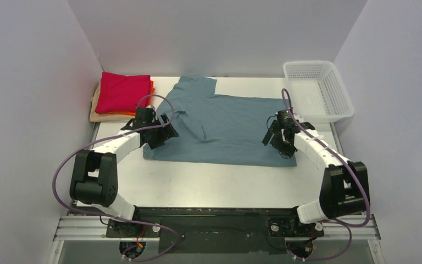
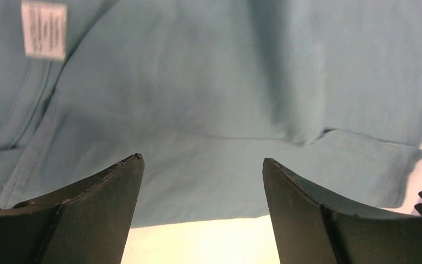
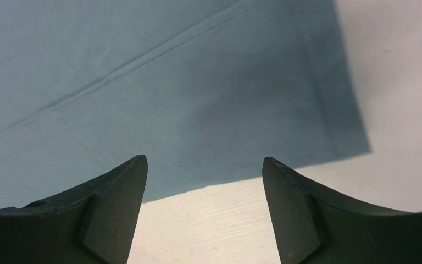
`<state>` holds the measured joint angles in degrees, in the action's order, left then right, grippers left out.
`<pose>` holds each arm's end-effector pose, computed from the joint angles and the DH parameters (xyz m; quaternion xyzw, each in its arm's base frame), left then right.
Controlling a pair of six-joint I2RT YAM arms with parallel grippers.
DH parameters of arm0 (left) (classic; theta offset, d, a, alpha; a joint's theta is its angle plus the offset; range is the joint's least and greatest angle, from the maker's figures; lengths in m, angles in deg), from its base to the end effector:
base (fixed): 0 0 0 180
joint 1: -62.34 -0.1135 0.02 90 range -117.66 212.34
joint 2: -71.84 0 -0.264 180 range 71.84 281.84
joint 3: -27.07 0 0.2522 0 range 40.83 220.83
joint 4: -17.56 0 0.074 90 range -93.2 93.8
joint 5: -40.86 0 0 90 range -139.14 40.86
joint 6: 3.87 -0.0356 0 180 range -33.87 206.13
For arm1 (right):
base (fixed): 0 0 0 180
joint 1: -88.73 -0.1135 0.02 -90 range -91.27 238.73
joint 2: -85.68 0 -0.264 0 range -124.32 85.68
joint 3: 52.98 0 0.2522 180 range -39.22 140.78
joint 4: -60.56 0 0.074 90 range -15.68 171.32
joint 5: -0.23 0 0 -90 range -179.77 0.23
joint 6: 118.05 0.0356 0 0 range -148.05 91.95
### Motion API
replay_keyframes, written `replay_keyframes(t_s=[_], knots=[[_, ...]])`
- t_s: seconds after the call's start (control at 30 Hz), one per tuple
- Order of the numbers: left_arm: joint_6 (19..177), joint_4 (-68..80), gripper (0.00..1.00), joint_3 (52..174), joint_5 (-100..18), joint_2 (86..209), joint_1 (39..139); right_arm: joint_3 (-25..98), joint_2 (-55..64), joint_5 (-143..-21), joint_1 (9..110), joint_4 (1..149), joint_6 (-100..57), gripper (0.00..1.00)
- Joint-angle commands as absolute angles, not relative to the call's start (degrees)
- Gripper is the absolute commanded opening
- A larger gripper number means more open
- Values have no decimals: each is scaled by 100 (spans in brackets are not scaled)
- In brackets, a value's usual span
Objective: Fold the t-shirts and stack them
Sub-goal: Fold the flattened tshirt in 1/3 of the way
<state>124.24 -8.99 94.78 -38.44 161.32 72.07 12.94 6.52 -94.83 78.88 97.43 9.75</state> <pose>0.3185 -0.0613 0.2026 -0.1959 0.9102 -0.2233 0.2885 0.2824 0.0458 0.2310 0.2414 0.9077 0.0997 0.3285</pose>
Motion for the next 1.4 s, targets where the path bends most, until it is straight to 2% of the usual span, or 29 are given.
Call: replay_keyframes(t_s=[0.0, 0.23, 0.43, 0.67, 0.83, 0.97, 1.1, 1.23, 1.37], knots=[[12546, -666, 90, 9224, -4022, 16292, 7162, 1303, -133, -8807, 7811, 9325, 832, 72], [12551, -1089, 92, 8953, -4340, 16601, 7103, 1090, -774, -8917, 7881, 9278, 937, 72], [12954, -1806, 93, 8094, -4625, 15990, 7113, 178, -199, -8837, 7927, 9406, 1025, 72], [13659, -2757, 94, 6726, -4630, 14218, 7276, -970, 912, -8693, 7924, 9889, 1326, 72], [14256, -3548, 95, 6584, -4735, 12481, 7720, -1543, 2204, -8600, 7900, 10680, 1580, 71], [14506, -4099, 95, 6767, -5002, 11769, 7959, -1439, 3102, -8731, 7884, 11072, 1503, 72], [14289, -3548, 95, 6997, -4926, 11675, 7974, -702, 3383, -8331, 7815, 10842, 1155, 72], [13989, -2575, 95, 7163, -4578, 12068, 7966, 138, 2997, -7747, 7186, 10083, 1232, 72], [13855, -2055, 95, 7202, -4513, 12566, 7907, 774, 1754, -7629, 6021, 8859, 1875, 72]])
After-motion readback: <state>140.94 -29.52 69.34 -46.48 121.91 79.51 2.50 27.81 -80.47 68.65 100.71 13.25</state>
